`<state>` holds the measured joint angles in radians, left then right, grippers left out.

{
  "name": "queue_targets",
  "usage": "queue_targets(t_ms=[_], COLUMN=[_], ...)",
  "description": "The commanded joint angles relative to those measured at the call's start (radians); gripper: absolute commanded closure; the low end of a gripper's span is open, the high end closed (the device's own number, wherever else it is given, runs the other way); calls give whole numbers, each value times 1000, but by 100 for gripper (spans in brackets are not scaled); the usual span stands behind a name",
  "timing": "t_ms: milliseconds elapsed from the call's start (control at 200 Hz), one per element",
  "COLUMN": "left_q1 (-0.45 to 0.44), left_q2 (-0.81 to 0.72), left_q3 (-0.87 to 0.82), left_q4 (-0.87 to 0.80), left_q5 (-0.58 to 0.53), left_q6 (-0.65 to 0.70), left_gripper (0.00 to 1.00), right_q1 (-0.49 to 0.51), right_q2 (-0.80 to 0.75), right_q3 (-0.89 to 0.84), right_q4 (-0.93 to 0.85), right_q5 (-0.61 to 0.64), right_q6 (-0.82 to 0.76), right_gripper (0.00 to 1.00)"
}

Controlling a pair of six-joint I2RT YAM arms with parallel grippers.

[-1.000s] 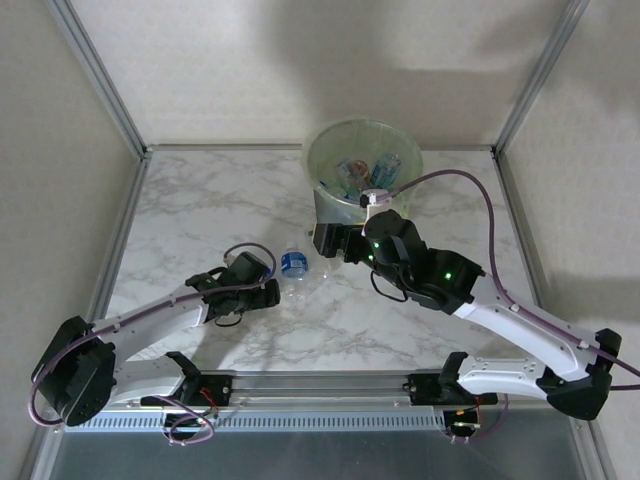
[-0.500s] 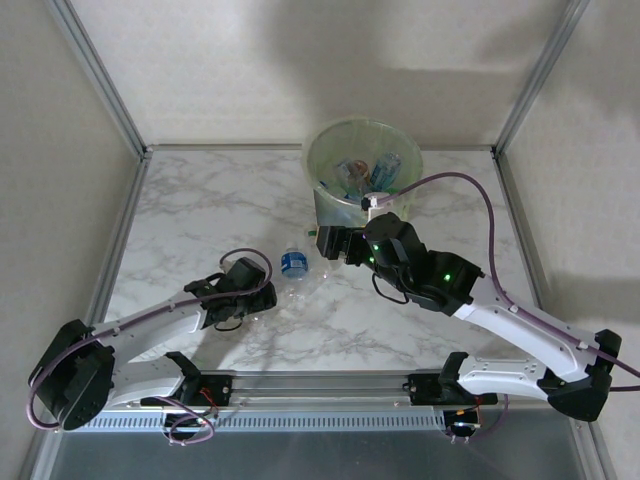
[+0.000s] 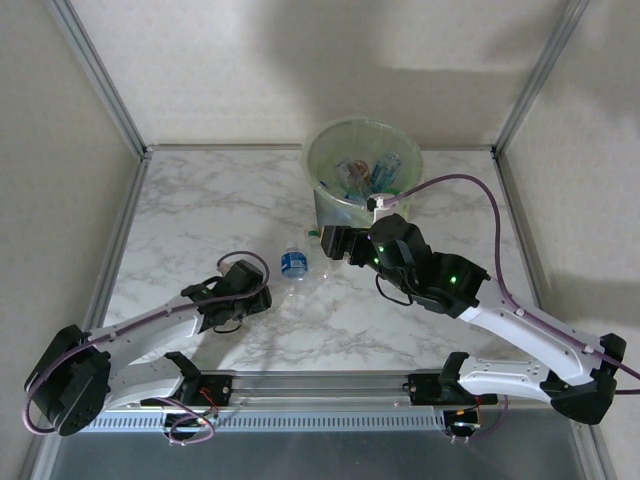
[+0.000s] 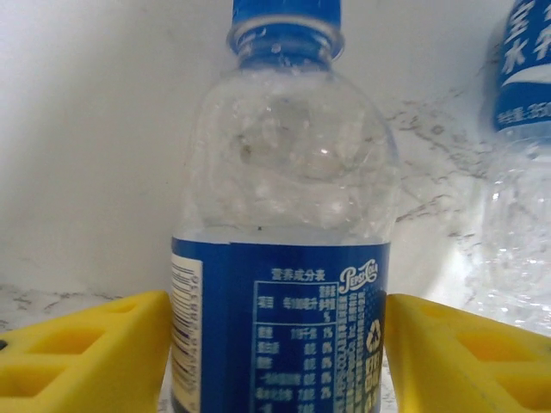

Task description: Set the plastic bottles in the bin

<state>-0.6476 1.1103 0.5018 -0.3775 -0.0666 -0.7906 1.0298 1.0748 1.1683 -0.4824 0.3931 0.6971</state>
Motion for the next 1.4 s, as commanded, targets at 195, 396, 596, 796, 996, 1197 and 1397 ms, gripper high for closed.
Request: queue_targets(t_ms=[195, 396, 596, 796, 996, 1197, 1397], left_q1=[-9, -11, -17, -21, -26, -60, -92], left_q2=[-58, -134, -198, -232, -232, -231, -194], left_q3=[39, 69, 132, 201, 250, 269, 379], left_q4=[-56, -62, -46, 7, 61, 143, 141], left_q5=[-51, -73, -75, -70, -17, 55, 9], left_q6=[-6, -4, 43, 120, 187, 264, 319], left_gripper=[41, 45, 51, 50, 48, 47, 44], right_q1=[-6, -7, -16, -61, -80, -80, -83], right_q2=[-12, 19, 61, 94, 141, 229, 188], right_q3=[9, 35, 83, 111, 145, 210, 262], right_q4=[-4, -3, -11, -11, 7, -22, -71], right_q5=[-4, -13, -36, -117, -214, -249, -128], right_q6=[16, 13, 24, 26, -5, -15, -16], right_gripper=[10, 10, 10, 10, 10, 10, 12])
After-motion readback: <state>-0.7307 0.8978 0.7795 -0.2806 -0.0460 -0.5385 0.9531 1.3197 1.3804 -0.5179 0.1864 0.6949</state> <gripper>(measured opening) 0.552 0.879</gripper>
